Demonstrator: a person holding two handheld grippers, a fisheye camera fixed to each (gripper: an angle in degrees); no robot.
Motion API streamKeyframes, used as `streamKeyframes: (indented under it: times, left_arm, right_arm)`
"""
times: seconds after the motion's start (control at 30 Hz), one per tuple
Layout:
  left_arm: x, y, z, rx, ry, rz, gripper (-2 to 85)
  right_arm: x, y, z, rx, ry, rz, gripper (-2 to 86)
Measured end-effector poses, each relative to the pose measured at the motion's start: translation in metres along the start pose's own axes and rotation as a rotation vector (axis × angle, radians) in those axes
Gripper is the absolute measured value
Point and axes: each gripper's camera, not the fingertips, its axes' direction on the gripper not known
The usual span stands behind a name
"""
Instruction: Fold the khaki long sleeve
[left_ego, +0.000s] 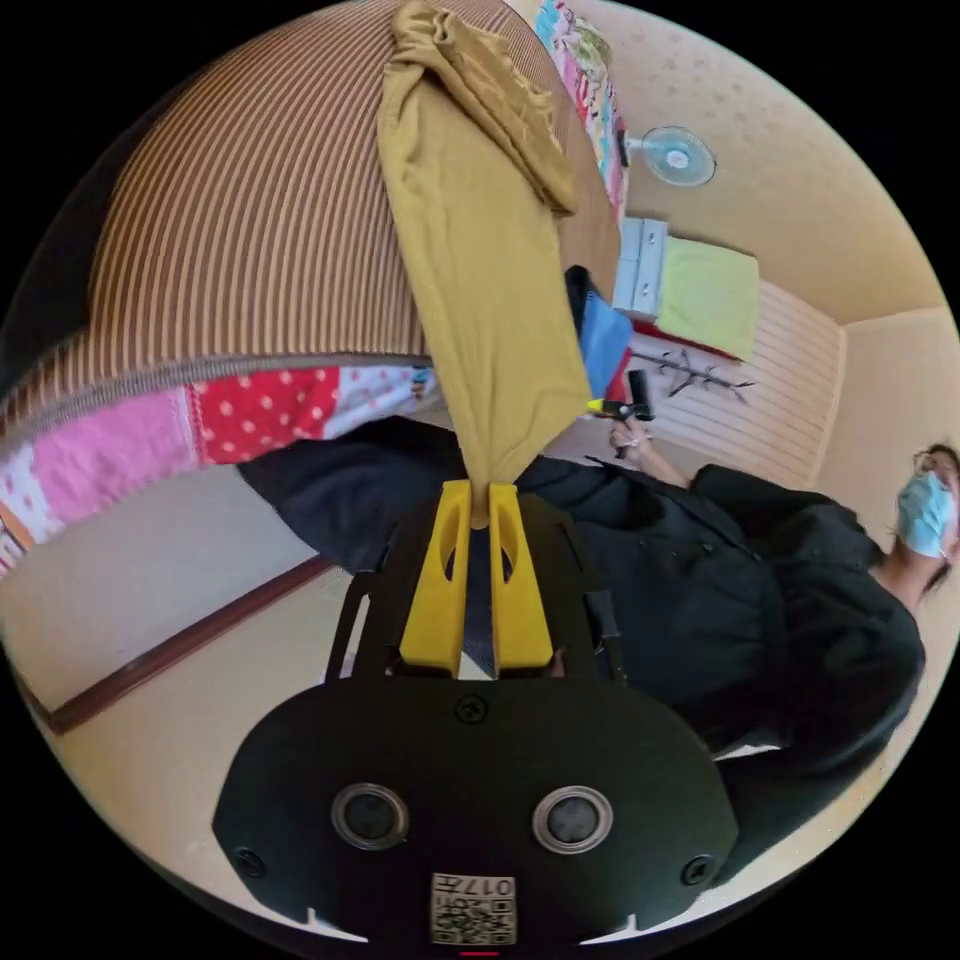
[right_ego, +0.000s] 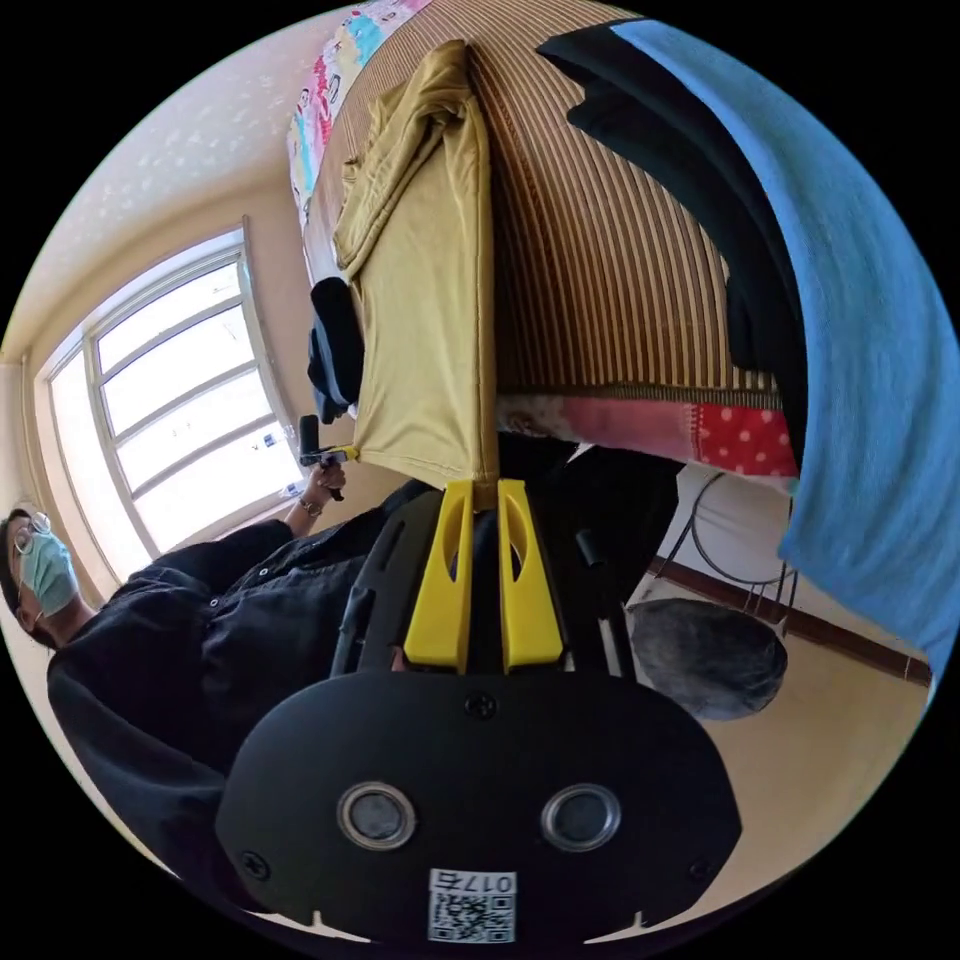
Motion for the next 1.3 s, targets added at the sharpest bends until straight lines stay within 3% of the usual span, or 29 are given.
streamKeyframes:
  times: [0.1,0.27,0.53,0.73,0.9,1.07,1.3]
  left_arm:
    - [-0.001,0.033,-0.016,0.222,0.324,0.036,3.9]
    - [-0.009,0.017,-0.039,0.505,0.553,0.055,3.9]
    - [-0.036,-0.146,-0.077,0.717,0.655,-0.094,3.9]
    - [-0.037,-0.270,-0.095,0.718,0.485,-0.187,4.6]
    - [-0.021,-0.289,-0.104,0.784,0.145,-0.112,8.6]
    - [-0.022,-0.256,-0.064,0.660,-0.172,-0.120,13.1]
    - [-0.066,-0.207,0.015,0.511,-0.284,-0.164,14.3]
  right_arm:
    - [0.008,0.030,-0.022,0.151,-0.330,-0.016,2.2]
    - [0.006,-0.014,-0.052,0.414,-0.625,-0.101,2.2]
    - [-0.017,-0.191,-0.066,0.580,-0.642,-0.053,2.3]
    - [-0.017,-0.298,-0.069,0.647,-0.497,0.082,2.8]
    - [-0.056,-0.331,-0.061,0.655,-0.281,0.021,3.3]
    - [-0.130,-0.351,0.040,0.325,0.178,-0.141,6.2]
    - [-0.214,-0.368,0.227,0.024,0.287,-0.325,9.7]
